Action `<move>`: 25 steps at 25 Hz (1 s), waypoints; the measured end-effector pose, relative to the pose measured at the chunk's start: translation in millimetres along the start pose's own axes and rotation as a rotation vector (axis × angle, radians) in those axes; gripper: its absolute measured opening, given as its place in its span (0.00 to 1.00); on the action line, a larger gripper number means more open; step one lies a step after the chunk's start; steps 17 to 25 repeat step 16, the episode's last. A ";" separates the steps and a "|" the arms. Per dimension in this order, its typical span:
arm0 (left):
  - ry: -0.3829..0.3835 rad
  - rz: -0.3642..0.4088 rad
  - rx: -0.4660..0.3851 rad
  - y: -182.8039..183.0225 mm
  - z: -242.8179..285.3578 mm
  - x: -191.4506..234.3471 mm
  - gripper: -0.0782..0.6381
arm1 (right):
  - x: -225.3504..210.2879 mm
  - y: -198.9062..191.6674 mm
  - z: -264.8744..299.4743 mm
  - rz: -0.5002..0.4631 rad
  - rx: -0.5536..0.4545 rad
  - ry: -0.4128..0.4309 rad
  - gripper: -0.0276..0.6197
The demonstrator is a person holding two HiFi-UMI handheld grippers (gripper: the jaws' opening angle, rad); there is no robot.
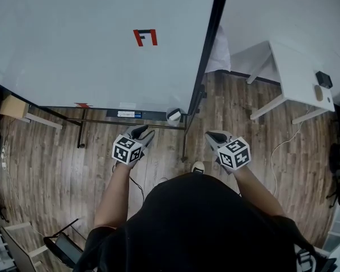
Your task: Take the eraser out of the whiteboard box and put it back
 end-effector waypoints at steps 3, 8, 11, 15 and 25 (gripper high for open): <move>0.001 0.001 -0.001 -4.6 -10.2 -3.5 0.31 | 6.6 0.0 -0.6 0.000 -0.007 -0.002 0.03; -0.012 -0.006 0.009 -19.2 -22.2 -7.5 0.28 | 18.0 -4.9 2.4 0.003 -0.006 0.001 0.03; -0.021 -0.011 0.011 -27.5 -28.5 -9.9 0.27 | 23.0 -7.5 2.2 0.006 -0.009 -0.004 0.03; -0.031 -0.013 0.012 -35.1 -35.5 -12.0 0.26 | 27.3 -8.9 0.8 0.010 -0.016 -0.013 0.03; -0.034 -0.013 0.012 -36.5 -37.1 -12.4 0.26 | 28.3 -9.1 0.3 0.011 -0.018 -0.016 0.03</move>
Point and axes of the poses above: the fingertips, and each gripper's own axes: z forward along the fingers, x to its left, y out of its top, the point moved 7 cm from there along -z, backward along the fingers, and after that the axes turned 15 degrees about z, right-handed, at the moved point
